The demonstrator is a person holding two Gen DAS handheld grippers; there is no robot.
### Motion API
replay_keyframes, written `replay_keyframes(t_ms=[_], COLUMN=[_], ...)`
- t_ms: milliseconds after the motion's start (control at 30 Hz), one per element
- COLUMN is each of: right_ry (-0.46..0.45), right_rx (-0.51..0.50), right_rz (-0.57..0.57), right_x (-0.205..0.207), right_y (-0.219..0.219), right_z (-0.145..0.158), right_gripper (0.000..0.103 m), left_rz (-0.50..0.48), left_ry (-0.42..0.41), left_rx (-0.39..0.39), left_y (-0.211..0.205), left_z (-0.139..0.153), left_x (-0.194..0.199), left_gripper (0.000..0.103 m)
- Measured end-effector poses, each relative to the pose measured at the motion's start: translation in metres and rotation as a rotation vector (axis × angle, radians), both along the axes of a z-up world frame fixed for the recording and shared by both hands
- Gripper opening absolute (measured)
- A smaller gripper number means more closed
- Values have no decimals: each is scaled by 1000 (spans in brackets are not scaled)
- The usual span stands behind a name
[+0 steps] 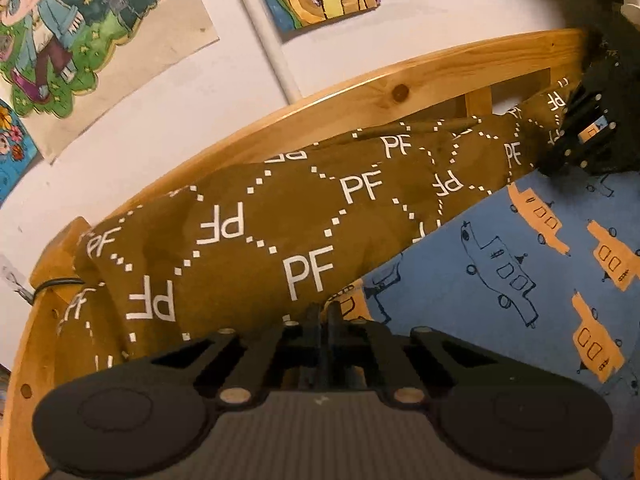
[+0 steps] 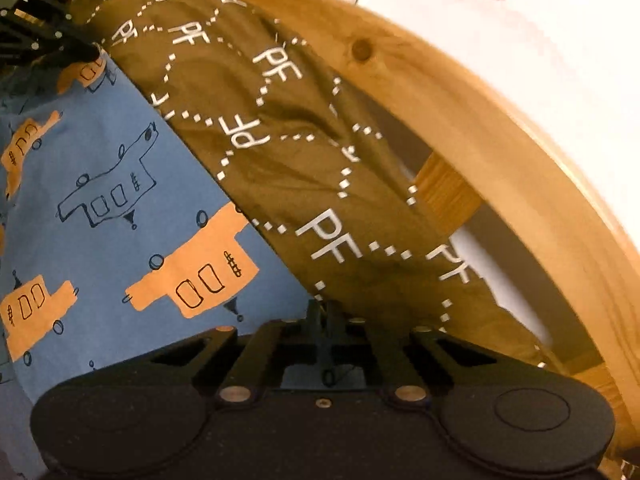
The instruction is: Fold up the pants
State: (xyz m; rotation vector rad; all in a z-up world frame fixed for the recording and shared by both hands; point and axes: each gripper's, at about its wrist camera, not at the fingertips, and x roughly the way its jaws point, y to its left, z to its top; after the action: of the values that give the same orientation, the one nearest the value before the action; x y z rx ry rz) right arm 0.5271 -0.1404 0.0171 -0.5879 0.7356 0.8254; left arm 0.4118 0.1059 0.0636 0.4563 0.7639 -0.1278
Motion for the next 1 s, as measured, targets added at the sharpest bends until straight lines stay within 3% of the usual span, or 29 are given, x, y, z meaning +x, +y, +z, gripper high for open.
replay_keyframes(t_ms=[67,133,167,200,267,367,533,633,700,833,1000], right_ry=[-9,-16,-3,9,35,79,89,98,102,24,-136], right_rx=[9,22,38,55,81,68,-14,-19,-34,-58,16], right_rz=[3,0,-2,-1,11,22,20,40,56,76,7], right_x=[-2,-5,-3,-3,2,10,16,15,13,-1,-6], right_y=[-5,-10,-12,-15,-15,-13,1,4,4,5,4], right_z=[3,6,8,9,13,10,-10,-11,-10,-4,22], right_gripper=[0,14,29,36,37,49,44,30,0,0,0], left_rz=[5,3,6,9,8,10,10,7,12,3,37], left_ry=[-1,4,-1,-4,-9,-11,-23,-18,-23,-27,-64], left_rx=[5,11,11,10,19,35,37,28,21,20,28], left_y=[-1,-2,-2,-2,-3,-4,-4,-2,-2,-3,2], left_z=[0,0,0,0,-1,-4,-6,-5,-5,-1,6], left_x=[-2,-3,-2,-3,-3,-3,-3,-2,-3,-8,-11], left_gripper=[3,3,3,3,3,3,3,3,3,3,3])
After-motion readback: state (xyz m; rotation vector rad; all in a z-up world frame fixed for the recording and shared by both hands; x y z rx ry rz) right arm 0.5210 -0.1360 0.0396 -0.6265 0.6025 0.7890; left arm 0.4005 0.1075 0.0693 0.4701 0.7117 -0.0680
